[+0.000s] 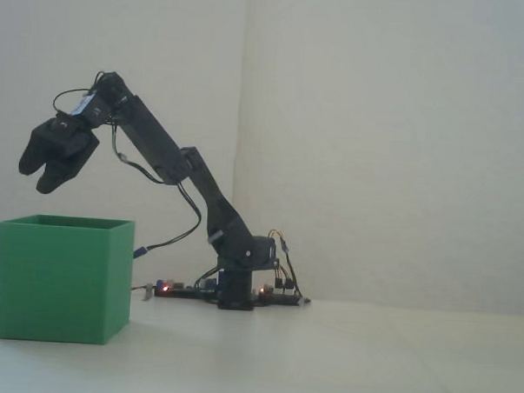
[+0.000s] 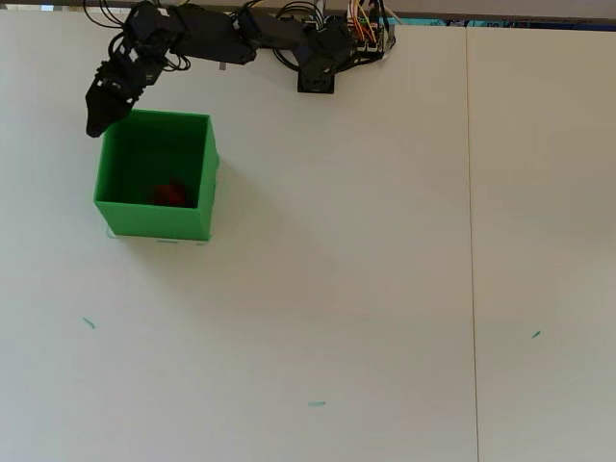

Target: Grasp a red block and put it in the green bin.

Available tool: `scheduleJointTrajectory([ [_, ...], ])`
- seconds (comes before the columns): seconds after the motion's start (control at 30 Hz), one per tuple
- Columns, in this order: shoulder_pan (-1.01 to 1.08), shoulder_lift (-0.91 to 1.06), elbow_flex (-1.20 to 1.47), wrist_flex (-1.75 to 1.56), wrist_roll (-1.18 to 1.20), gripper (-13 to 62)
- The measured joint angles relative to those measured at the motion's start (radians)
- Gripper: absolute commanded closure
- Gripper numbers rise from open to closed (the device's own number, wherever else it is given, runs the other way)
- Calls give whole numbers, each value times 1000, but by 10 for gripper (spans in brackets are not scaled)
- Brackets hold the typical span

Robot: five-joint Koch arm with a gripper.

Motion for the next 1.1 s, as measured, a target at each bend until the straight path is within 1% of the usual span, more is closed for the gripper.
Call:
scheduleJointTrajectory([
  [0.3, 0, 25, 44, 0, -9, 160],
  [0.4, -18, 26, 61, 0, -15, 149],
  [0.53, -78, 87, 235, -3, 21, 152],
  [0.7, -215, 281, 526, -118, 101, 156],
  [0.8, -330, 430, 769, -216, 152, 152],
  [0.93, -505, 647, 1083, -380, 325, 149],
  [1.1, -690, 854, 1313, -494, 454, 151],
])
